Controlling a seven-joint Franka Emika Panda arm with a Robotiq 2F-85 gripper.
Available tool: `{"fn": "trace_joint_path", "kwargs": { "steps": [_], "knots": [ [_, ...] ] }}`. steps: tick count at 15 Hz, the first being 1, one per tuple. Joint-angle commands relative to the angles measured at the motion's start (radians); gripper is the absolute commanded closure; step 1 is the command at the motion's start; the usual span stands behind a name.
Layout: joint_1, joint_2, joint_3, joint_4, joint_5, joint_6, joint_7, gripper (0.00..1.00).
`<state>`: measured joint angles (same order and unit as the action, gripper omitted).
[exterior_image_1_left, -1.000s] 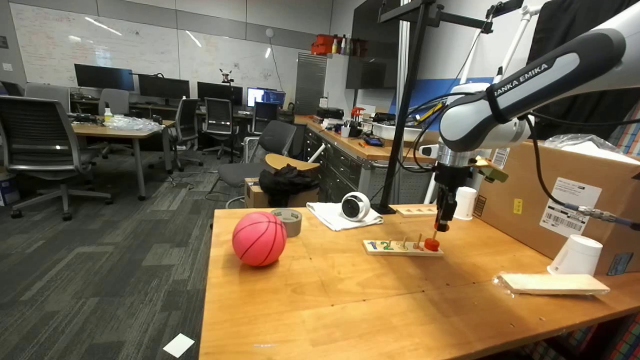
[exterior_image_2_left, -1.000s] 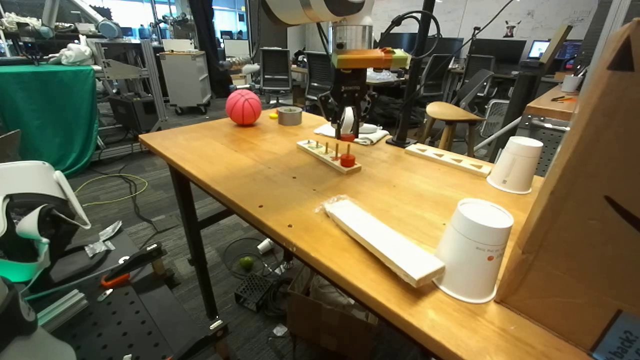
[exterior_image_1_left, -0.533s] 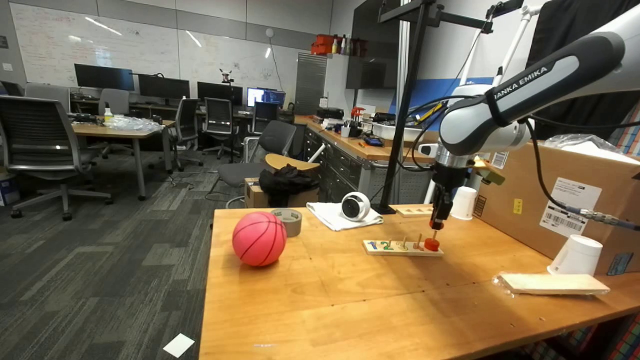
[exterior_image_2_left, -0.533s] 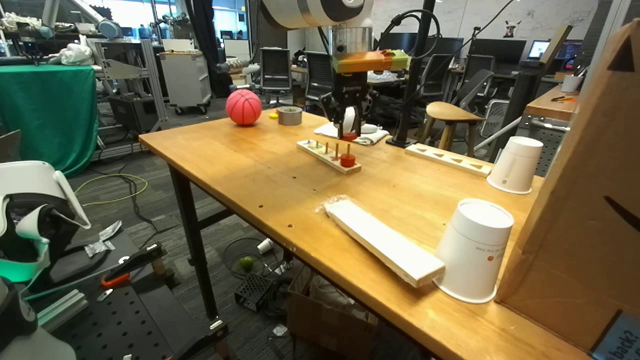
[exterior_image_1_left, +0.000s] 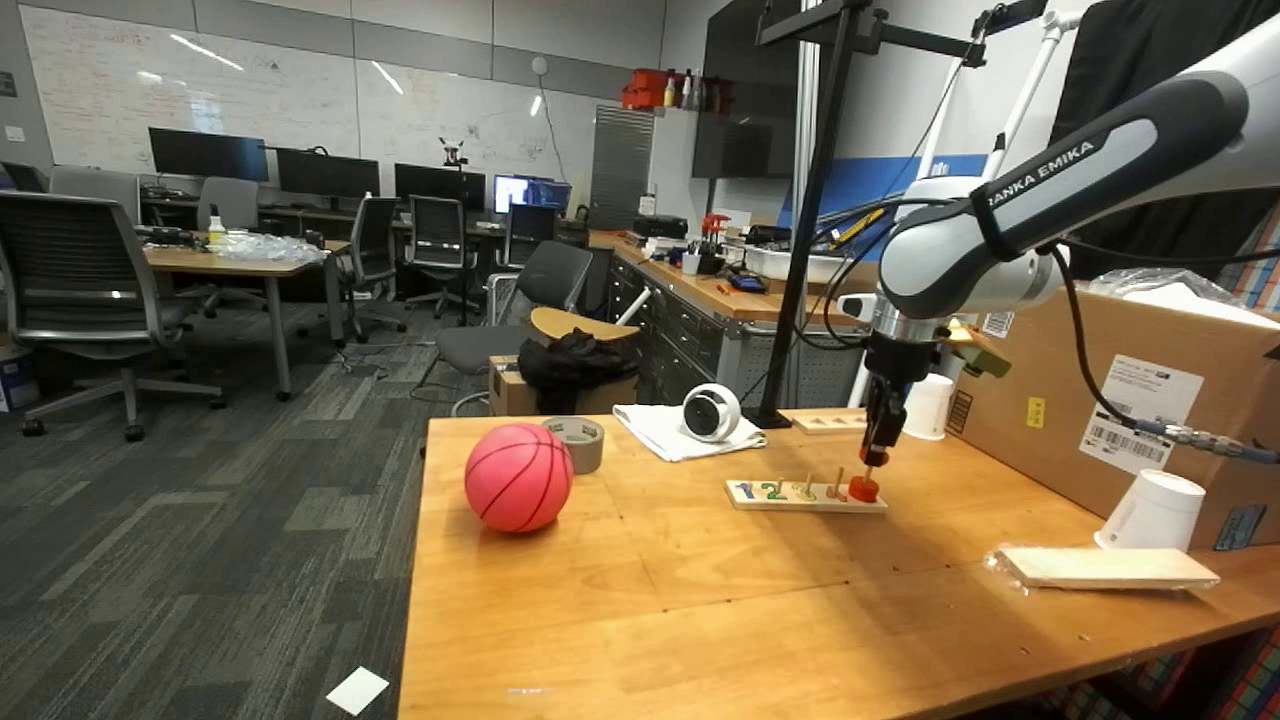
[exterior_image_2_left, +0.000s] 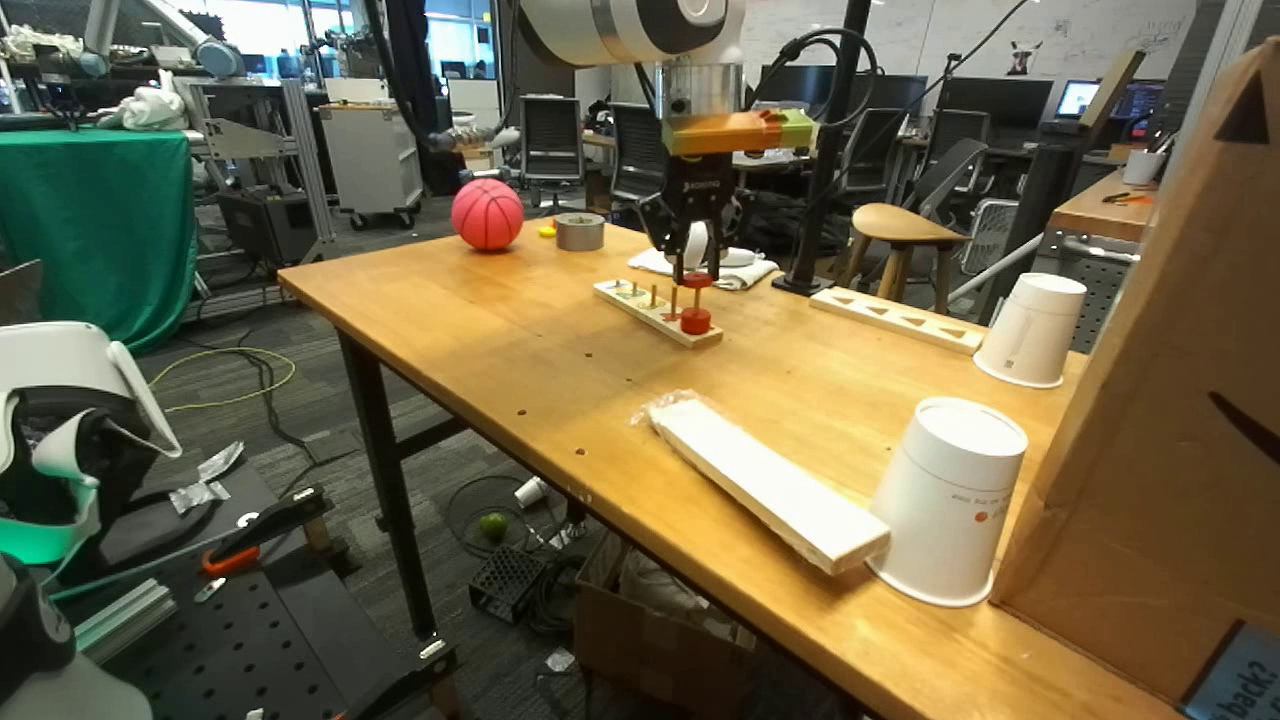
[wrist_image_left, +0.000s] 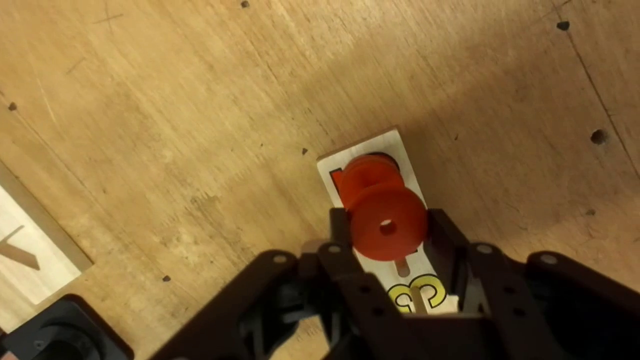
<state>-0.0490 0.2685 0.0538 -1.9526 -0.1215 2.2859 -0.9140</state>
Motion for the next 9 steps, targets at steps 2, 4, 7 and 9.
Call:
{"fn": "trace_joint_path", "kwargs": {
  "steps": [2, 4, 7, 9],
  "knots": [
    [-0.009, -0.01, 0.003, -0.023, 0.025, 0.024, -0.011, 0.83],
    [-0.009, -0.008, 0.004, -0.026, 0.03, 0.029, -0.012, 0.83],
    [-0.009, -0.006, 0.006, -0.028, 0.04, 0.035, -0.019, 0.83],
    [-0.009, -0.005, 0.007, -0.028, 0.041, 0.038, -0.019, 0.83]
  ]
}}
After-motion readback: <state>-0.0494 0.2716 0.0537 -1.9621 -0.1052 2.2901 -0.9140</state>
